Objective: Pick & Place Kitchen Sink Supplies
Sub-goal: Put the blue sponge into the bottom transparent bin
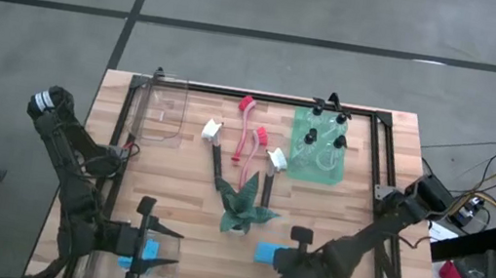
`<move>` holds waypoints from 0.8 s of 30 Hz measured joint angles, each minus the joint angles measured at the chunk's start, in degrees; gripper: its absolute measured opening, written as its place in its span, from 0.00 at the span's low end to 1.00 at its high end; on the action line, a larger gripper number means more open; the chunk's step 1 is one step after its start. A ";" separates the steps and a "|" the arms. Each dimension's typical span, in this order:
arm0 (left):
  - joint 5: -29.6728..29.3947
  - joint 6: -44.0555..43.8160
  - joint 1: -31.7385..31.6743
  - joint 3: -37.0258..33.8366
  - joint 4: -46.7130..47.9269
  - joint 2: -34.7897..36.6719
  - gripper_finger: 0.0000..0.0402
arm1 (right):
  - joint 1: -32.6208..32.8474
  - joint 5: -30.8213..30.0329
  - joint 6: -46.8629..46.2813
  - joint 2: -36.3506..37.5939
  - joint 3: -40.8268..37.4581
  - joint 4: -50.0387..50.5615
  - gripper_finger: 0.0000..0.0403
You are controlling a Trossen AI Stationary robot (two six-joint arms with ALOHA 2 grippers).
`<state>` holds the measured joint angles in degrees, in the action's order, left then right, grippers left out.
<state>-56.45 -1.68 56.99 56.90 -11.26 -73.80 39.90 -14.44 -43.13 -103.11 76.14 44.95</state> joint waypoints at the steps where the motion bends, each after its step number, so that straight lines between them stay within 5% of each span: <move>1: -0.01 0.01 0.00 0.00 0.50 0.00 0.58 | 0.42 0.00 0.02 0.00 0.82 0.01 0.03; 13: 0.00 0.18 0.02 -0.07 5.99 -0.02 0.58 | 3.94 -0.08 0.28 0.04 7.47 -1.76 0.03; 24: 3.26 1.11 -0.18 -2.95 6.54 -3.49 0.58 | 4.01 -0.70 8.87 0.04 10.75 -14.24 0.03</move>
<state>-53.19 -0.57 56.82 53.95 -4.72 -77.29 43.91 -15.14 -34.27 -103.07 86.89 30.72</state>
